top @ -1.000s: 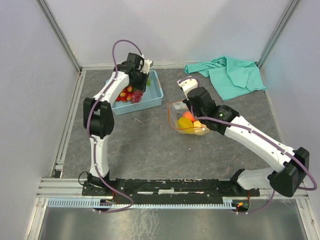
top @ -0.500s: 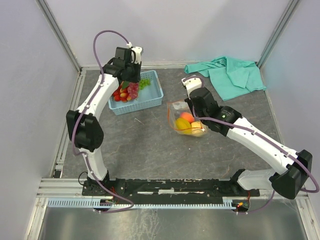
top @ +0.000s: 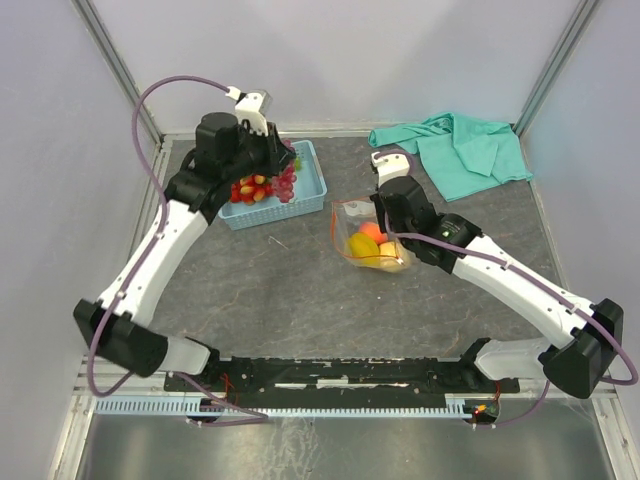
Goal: Place the food in the zip-top bag and seal the zipper
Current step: Pick up the fake fruit from the bin, then place the fake fruit in the zipper food storage bag.
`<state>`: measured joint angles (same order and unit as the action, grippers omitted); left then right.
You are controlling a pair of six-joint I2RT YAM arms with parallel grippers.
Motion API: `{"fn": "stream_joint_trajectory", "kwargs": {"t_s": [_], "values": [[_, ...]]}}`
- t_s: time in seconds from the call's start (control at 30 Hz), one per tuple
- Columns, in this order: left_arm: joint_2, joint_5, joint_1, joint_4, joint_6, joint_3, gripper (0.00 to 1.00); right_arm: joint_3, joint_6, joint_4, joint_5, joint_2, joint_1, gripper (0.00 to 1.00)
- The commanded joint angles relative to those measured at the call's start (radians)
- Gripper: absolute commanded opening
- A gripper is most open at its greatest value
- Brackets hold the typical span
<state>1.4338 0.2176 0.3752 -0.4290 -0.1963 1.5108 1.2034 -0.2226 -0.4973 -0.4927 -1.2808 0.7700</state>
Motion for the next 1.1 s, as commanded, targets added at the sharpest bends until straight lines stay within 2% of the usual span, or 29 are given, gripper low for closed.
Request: {"fn": "stream_joint_trajectory", "kwargs": {"t_s": [0.0, 0.17, 0.37, 0.63, 0.9, 1.07], "values": [[-0.15, 0.021, 0.089, 0.18, -0.077, -0.073, 0.03, -0.009, -0.059, 0.07, 0.022, 0.008, -0.002, 0.01], [-0.26, -0.016, 0.223, 0.319, -0.104, -0.181, 0.03, -0.011, -0.094, 0.073, 0.064, 0.008, -0.003, 0.01], [-0.287, -0.03, 0.345, 0.442, -0.115, -0.249, 0.03, -0.01, -0.139, 0.069, 0.104, 0.008, -0.003, 0.01], [-0.248, -0.032, 0.406, 0.566, -0.12, -0.334, 0.03, -0.022, -0.192, 0.059, 0.143, 0.027, -0.003, 0.01], [-0.202, -0.055, 0.447, 0.759, -0.105, -0.466, 0.03, -0.029, -0.242, 0.05, 0.167, 0.04, -0.003, 0.01], [-0.174, -0.078, 0.449, 0.791, -0.059, -0.52, 0.03, -0.027, -0.26, 0.045, 0.169, 0.047, -0.003, 0.01]]}}
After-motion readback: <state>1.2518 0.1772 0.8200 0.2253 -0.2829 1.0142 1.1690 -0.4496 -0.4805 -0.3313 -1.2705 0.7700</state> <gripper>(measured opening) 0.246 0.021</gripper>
